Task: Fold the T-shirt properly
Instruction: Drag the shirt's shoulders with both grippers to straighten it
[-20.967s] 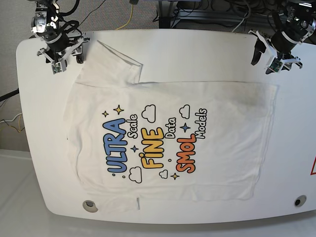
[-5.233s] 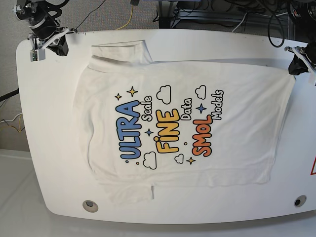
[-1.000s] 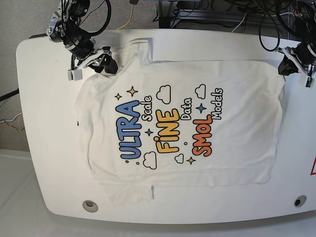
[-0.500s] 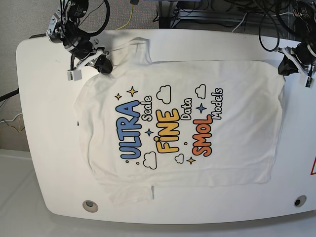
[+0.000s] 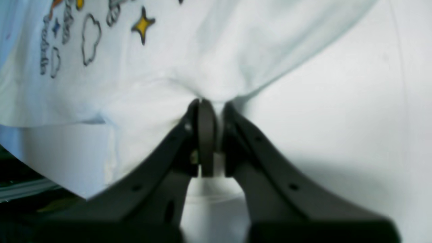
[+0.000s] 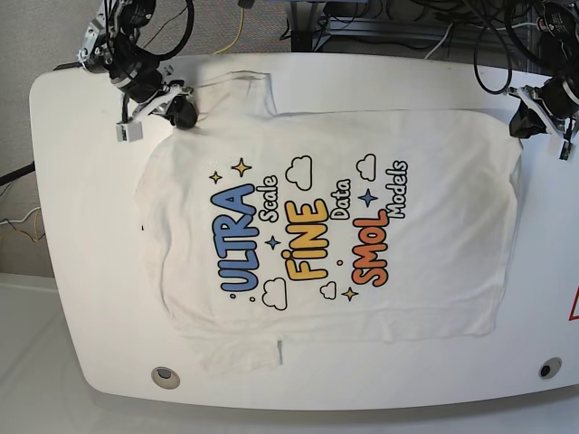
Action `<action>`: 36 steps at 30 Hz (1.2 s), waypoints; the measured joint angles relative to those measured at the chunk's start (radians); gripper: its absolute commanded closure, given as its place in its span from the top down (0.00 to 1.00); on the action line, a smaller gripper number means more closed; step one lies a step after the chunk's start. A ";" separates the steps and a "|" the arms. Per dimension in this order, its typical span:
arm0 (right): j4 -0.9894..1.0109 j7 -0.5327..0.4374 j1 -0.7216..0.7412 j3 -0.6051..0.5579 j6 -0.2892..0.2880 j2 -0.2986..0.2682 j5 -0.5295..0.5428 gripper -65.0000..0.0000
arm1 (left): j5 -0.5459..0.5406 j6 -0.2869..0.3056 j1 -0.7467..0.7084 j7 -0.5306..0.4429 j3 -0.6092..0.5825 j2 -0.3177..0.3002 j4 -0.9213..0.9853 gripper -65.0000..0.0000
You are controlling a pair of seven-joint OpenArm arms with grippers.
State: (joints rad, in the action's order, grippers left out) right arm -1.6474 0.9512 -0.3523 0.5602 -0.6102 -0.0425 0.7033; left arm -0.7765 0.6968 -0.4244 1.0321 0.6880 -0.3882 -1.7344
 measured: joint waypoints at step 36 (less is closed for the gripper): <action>-0.225 0.063 -0.179 0.039 -0.037 -0.005 0.069 0.00 | 0.001 0.000 -0.029 0.153 0.005 0.106 -0.030 0.01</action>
State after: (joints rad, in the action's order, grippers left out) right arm -1.8729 1.0138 -0.5316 0.5995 -0.6472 -0.0479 0.7719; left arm -0.7753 0.6968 -0.4538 1.1854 0.6933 -0.2817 -1.7645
